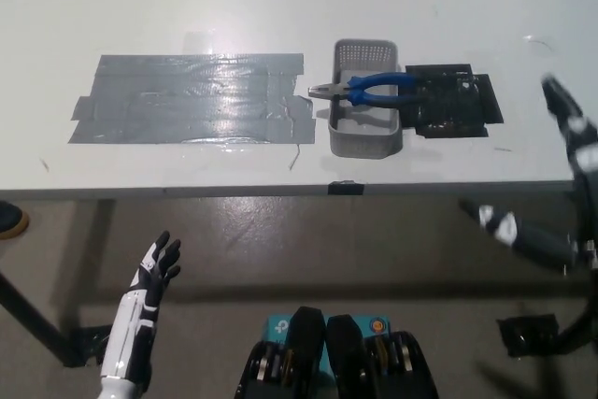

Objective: The robot picks the blue plier placed on top of the container and places it on the grey area of the table

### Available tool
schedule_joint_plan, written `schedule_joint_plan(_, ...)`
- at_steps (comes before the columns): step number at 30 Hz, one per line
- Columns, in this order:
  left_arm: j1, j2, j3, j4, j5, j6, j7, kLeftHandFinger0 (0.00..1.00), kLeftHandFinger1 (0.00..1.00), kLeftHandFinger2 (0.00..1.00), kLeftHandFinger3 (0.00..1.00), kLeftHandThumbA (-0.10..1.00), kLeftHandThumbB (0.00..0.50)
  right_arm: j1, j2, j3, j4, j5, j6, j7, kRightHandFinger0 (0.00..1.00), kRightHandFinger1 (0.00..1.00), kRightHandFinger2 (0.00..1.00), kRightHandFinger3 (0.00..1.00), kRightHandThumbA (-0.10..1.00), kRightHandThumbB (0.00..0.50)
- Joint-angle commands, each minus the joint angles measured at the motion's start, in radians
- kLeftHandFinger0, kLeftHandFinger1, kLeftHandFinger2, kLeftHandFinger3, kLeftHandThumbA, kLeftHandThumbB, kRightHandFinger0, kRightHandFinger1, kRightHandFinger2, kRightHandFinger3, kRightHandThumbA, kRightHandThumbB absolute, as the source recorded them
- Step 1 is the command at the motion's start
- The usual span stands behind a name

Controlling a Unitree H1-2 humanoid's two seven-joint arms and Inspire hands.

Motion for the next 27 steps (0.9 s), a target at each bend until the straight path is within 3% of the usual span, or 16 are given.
schedule_joint_plan(1, 0.007, -0.002, -0.009, -0.009, 0.023, -0.077, 0.017, 1.0, 1.0, 1.0, 1.0, 1.0, 0.008, -0.299, -0.119, 0.066, 0.022, -0.134, 0.335, 0.195, 1.0, 1.0, 1.0, 1.0, 0.96, 0.184)
schedule_joint_plan(4, 0.008, 0.001, -0.008, -0.01, 0.027, -0.072, 0.016, 1.0, 1.0, 1.0, 1.0, 1.0, 0.007, -0.422, -0.155, 0.134, 0.116, -0.196, 0.412, 0.252, 1.0, 1.0, 1.0, 1.0, 1.0, 0.195)
schedule_joint_plan(5, 0.008, 0.0, -0.009, -0.01, 0.021, -0.074, 0.014, 1.0, 1.0, 1.0, 1.0, 1.0, 0.003, -0.504, -0.172, 0.188, 0.191, -0.246, 0.437, 0.298, 1.0, 1.0, 1.0, 1.0, 1.0, 0.227)
schedule_joint_plan(9, 0.006, -0.002, -0.007, -0.003, 0.022, -0.08, 0.017, 1.0, 1.0, 1.0, 1.0, 1.0, 0.018, -0.652, -0.178, 0.291, 0.354, -0.29, 0.485, 0.352, 1.0, 1.0, 1.0, 1.0, 1.0, 0.262)
schedule_joint_plan(15, 0.007, 0.0, -0.006, -0.008, 0.024, -0.072, 0.016, 1.0, 1.0, 1.0, 1.0, 1.0, 0.034, -0.816, -0.145, 0.411, 0.625, -0.309, 0.484, 0.376, 1.0, 1.0, 1.0, 1.0, 1.0, 0.289)
schedule_joint_plan(20, 0.002, 0.005, -0.005, 0.005, 0.03, -0.095, 0.017, 1.0, 1.0, 1.0, 1.0, 1.0, 0.01, -0.892, -0.099, 0.452, 0.761, -0.332, 0.491, 0.381, 1.0, 1.0, 1.0, 1.0, 1.0, 0.276)
schedule_joint_plan(27, 0.009, 0.001, -0.003, -0.004, 0.039, -0.086, 0.019, 1.0, 1.0, 1.0, 1.0, 1.0, 0.02, -0.977, -0.027, 0.502, 0.966, -0.355, 0.491, 0.381, 1.0, 1.0, 1.0, 1.0, 1.0, 0.265)
